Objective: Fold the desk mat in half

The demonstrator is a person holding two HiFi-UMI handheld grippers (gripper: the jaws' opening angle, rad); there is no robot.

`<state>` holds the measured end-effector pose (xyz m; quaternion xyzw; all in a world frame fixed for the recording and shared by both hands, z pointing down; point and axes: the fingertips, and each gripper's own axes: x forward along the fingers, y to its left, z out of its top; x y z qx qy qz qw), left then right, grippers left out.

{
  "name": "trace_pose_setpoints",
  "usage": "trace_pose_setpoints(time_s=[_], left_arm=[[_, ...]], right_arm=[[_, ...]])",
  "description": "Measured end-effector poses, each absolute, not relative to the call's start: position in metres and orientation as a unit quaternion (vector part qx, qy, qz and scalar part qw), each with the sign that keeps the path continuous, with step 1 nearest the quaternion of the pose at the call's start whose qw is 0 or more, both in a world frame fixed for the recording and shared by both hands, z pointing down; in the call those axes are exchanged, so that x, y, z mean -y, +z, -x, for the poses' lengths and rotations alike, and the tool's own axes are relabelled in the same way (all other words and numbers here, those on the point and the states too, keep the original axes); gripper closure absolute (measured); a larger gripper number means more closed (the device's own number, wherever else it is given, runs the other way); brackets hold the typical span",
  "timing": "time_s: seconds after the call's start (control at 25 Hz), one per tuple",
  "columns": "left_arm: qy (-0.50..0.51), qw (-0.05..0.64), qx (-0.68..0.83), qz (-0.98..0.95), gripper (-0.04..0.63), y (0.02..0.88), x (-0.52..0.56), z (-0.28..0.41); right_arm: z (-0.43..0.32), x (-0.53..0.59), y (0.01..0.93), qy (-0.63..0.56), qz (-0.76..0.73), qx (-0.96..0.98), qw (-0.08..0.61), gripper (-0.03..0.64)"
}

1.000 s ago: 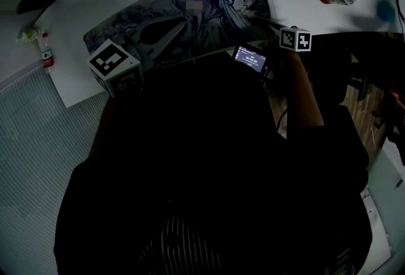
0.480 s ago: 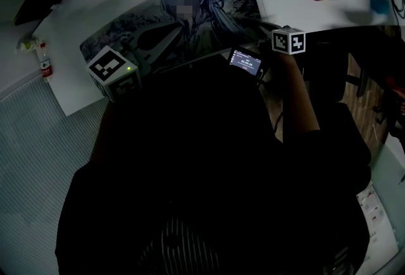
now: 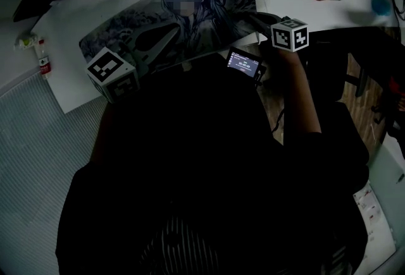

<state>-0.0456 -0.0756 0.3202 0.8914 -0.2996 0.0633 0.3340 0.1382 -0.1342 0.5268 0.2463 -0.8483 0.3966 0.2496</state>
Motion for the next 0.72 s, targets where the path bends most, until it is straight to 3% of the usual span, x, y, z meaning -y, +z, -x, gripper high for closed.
trace_pose_setpoints(time_s=[0.4,0.72], left_arm=[[0.027,0.327,0.280,-0.902,0.588,0.335,0.091,0.056],[0.001,0.311,0.306,-0.900,0.589,0.344,0.056,0.132]], right_arm=[[-0.132,0.147,0.540,0.400,-0.276,0.831,0.269,0.606],[-0.090,0.130,0.544,0.428,-0.265,0.826,0.254,0.606]])
